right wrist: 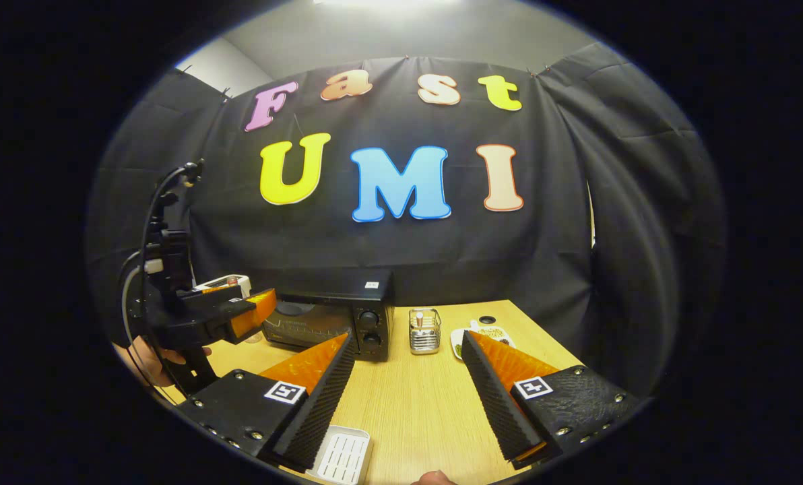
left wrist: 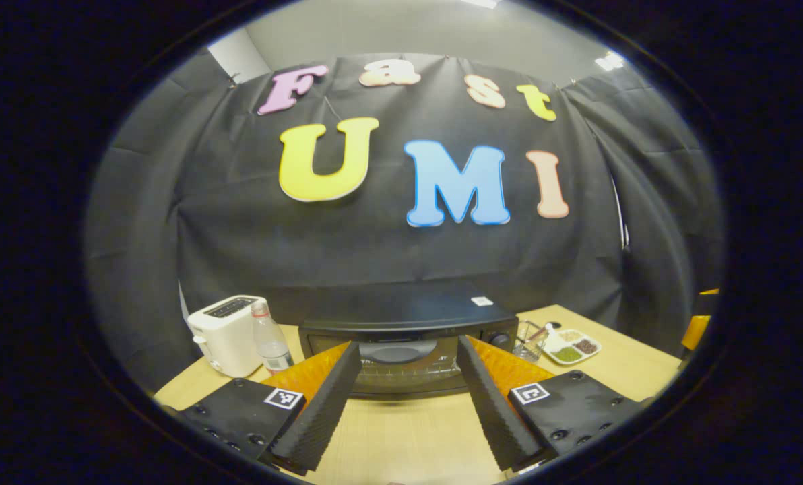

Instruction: Open the electric oven with the left hand, put the food in, and close the electric oven.

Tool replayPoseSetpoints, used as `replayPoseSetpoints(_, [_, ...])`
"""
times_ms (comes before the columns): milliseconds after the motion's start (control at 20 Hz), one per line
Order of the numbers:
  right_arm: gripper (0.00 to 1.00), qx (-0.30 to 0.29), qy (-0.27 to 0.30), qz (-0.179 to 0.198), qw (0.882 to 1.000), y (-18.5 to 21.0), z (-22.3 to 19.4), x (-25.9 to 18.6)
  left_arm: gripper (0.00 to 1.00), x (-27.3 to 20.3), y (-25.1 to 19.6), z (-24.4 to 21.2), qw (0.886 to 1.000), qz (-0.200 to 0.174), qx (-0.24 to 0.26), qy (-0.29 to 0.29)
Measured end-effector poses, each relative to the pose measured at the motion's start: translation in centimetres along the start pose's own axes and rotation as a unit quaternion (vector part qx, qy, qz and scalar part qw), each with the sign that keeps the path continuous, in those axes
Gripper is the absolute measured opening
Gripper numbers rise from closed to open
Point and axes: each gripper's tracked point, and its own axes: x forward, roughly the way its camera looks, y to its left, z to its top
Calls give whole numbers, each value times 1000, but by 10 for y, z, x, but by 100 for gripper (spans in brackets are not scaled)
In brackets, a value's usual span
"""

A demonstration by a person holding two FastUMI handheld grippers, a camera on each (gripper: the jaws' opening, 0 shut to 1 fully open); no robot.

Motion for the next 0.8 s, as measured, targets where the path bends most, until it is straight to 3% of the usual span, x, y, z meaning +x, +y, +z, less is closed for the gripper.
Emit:
replayPoseSetpoints(150, [97, 4, -28, 11, 1000, -9, 21, -19, 100, -53, -16, 28, 1000, 12, -1, -26])
replayPoseSetpoints(200, [97, 5, -36, 14, 999, -13, 26, -27, 97, -68, -20, 36, 999, 15, 1, -34])
replayPoseSetpoints(300, [97, 4, -45, 21, 999, -21, 33, -41, 100, -99, -31, 53, 998, 17, 8, -52])
replayPoseSetpoints(450, [97, 9, -58, 47, 997, -19, 46, -65, 97, -143, -41, 72, 997, 23, 17, -77])
replayPoseSetpoints(750, [96, -7, -103, 51, 993, -14, 68, -100, 96, -208, -38, 90, 995, 39, 20, -85])
replayPoseSetpoints(800, [97, -6, -106, 47, 993, -12, 70, -103, 100, -217, -36, 94, 995, 40, 20, -87])
